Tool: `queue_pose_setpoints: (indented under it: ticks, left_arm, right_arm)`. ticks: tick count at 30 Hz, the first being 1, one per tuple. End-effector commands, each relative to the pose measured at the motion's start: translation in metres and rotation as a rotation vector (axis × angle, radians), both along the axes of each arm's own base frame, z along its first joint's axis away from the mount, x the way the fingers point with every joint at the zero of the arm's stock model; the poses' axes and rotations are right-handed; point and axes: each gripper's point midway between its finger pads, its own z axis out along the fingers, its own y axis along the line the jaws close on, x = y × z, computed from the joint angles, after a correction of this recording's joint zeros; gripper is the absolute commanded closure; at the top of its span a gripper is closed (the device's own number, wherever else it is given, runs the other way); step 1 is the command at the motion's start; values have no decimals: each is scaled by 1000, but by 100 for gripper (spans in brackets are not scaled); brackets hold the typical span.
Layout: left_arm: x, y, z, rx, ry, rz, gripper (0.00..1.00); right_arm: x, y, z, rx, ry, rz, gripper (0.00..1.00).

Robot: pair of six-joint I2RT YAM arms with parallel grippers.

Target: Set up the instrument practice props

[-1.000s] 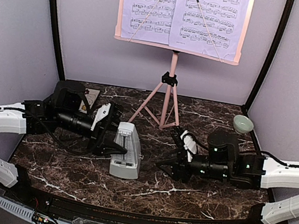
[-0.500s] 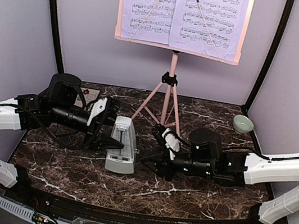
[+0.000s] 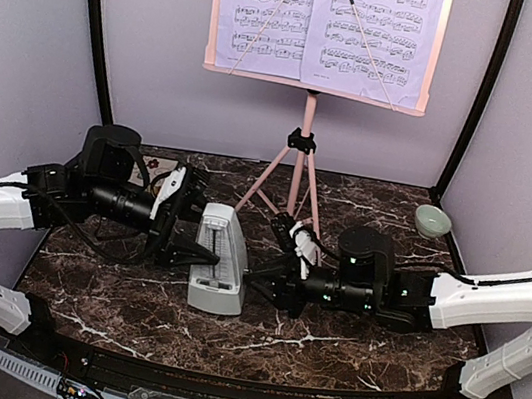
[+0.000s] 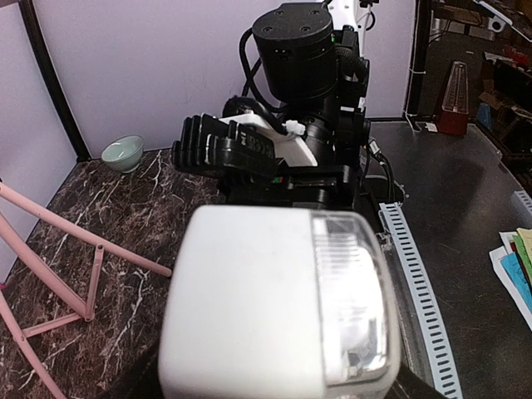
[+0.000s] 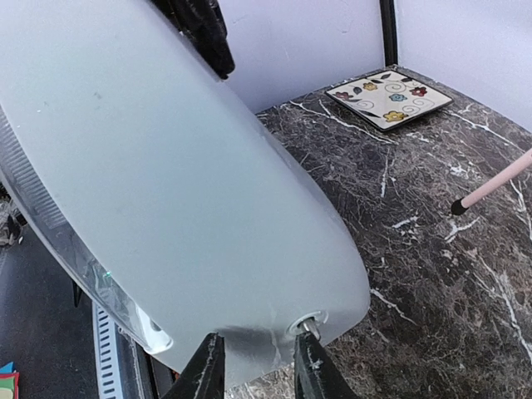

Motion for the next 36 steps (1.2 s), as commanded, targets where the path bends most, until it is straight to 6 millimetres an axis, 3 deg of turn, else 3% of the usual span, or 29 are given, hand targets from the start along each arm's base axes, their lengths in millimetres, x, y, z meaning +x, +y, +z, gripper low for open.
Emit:
queue_pose_setpoints:
  ticks: [1, 16, 26, 36]
  left_arm:
    - [-10, -1, 64, -164, -120, -56, 93]
    - [-20, 2, 79, -183, -131, -102, 94]
    - [-19, 1, 80, -187, -126, -101, 94]
    - [-25, 1, 79, -185, -111, -136, 95]
  right_arm:
    - [-5, 6, 4, 50, 25, 22, 71]
    - [6, -5, 1, 67, 44, 6, 77]
    - [1, -1, 16, 89, 8, 49, 65]
    - [9, -5, 25, 91, -53, 11, 72]
